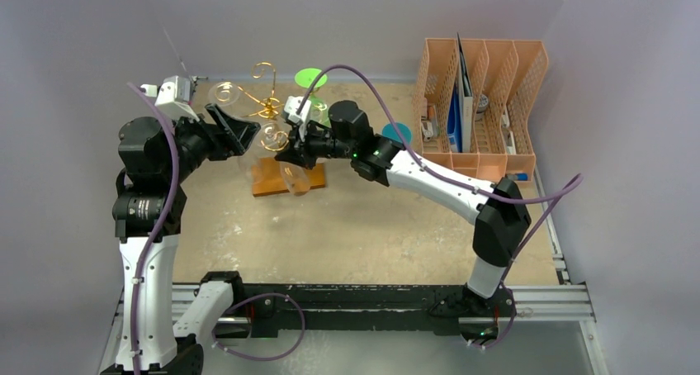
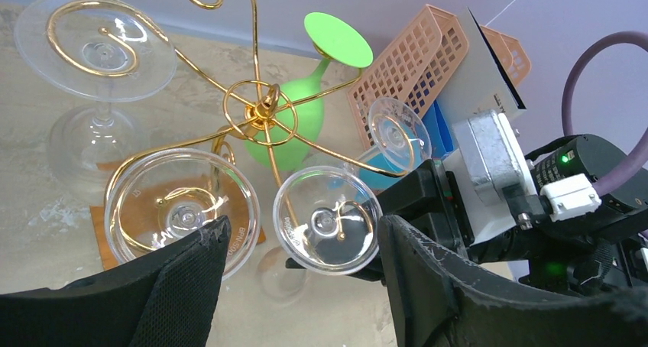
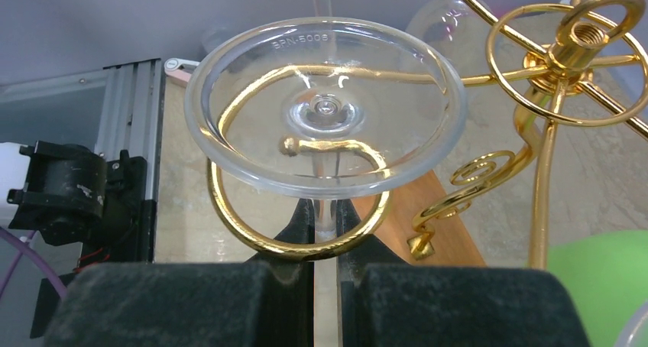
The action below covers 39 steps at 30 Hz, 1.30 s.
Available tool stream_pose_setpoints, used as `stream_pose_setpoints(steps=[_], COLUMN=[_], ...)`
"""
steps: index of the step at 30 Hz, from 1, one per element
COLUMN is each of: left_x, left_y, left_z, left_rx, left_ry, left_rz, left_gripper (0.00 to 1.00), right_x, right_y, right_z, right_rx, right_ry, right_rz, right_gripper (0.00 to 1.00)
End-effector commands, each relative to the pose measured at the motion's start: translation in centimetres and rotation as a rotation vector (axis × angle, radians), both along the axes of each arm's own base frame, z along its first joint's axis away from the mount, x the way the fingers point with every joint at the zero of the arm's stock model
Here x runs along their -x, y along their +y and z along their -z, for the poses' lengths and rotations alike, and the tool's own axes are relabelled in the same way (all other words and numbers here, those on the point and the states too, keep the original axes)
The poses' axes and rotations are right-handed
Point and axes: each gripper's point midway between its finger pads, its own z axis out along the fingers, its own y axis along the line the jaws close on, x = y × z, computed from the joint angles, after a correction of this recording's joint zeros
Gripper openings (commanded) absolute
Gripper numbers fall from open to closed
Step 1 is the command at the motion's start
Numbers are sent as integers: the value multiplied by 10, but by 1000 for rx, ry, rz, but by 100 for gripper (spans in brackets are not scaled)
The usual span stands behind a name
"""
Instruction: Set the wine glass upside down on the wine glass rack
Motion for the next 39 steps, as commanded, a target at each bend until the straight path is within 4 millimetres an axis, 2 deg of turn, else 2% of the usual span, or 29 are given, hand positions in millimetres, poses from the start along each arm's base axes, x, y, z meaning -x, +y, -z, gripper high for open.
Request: stream_pose_setpoints(steps=[1,24,39], left_x=[4,9,10], left_y=[-2,3,4], left_z=[-18,-15,-15], left_rx=[-16,-34,-38], left_ry=[-60,-58,-59], left_rz=[18,-8,-14], left_gripper=[69,69,69], right_x=[19,35,8], right_y=[-3,-14,-24], right_z=[-53,-54,-60], right_rx=[-130,-155,-185], right_ry=[-86,-102,-118], right_rz=[-59,-98,85], right_gripper=[0,0,0])
